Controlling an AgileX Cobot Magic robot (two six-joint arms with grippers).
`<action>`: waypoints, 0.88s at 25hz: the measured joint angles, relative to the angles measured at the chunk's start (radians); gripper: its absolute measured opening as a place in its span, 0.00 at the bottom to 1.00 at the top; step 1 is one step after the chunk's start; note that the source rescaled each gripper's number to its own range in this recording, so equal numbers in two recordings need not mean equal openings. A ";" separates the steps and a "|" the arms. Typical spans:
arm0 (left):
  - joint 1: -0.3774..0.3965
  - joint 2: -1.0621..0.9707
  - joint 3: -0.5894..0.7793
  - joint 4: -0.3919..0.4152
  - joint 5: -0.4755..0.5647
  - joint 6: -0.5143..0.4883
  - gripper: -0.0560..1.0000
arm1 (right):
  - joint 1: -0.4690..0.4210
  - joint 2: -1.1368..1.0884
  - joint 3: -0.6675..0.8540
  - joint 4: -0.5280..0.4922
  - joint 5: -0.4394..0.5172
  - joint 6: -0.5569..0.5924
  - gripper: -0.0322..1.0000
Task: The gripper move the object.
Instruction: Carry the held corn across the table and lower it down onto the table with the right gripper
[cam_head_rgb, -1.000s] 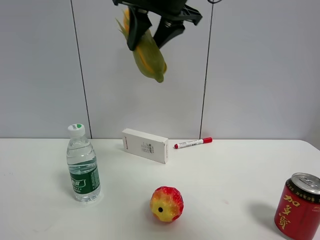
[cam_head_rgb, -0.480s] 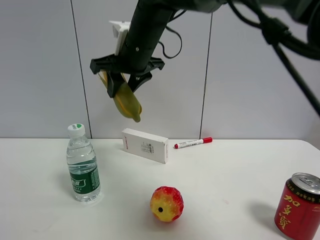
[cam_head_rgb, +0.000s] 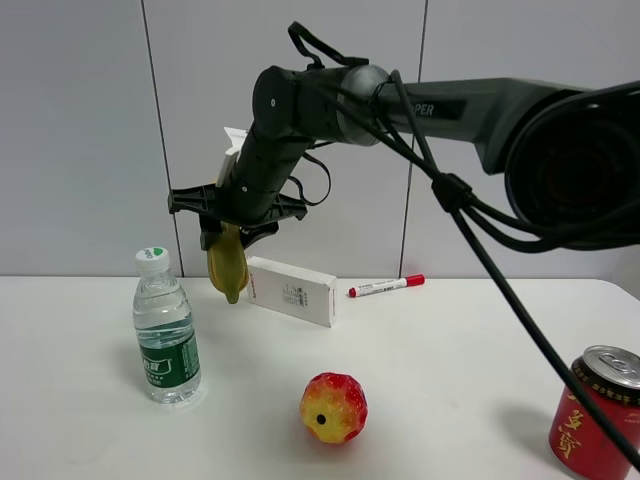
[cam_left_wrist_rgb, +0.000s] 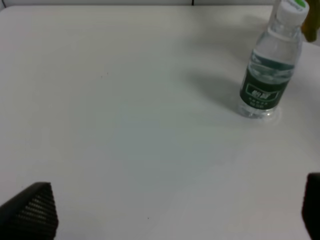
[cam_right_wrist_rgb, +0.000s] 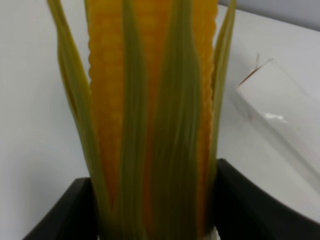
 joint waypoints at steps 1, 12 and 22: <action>0.000 0.000 0.000 0.000 0.000 0.000 1.00 | 0.000 0.009 0.000 0.000 -0.021 0.005 0.03; 0.000 0.000 0.000 0.000 0.000 0.000 1.00 | -0.006 0.088 -0.001 0.114 -0.203 0.094 0.03; 0.000 0.000 0.000 0.000 0.000 0.000 1.00 | -0.018 0.172 -0.001 0.180 -0.268 0.150 0.03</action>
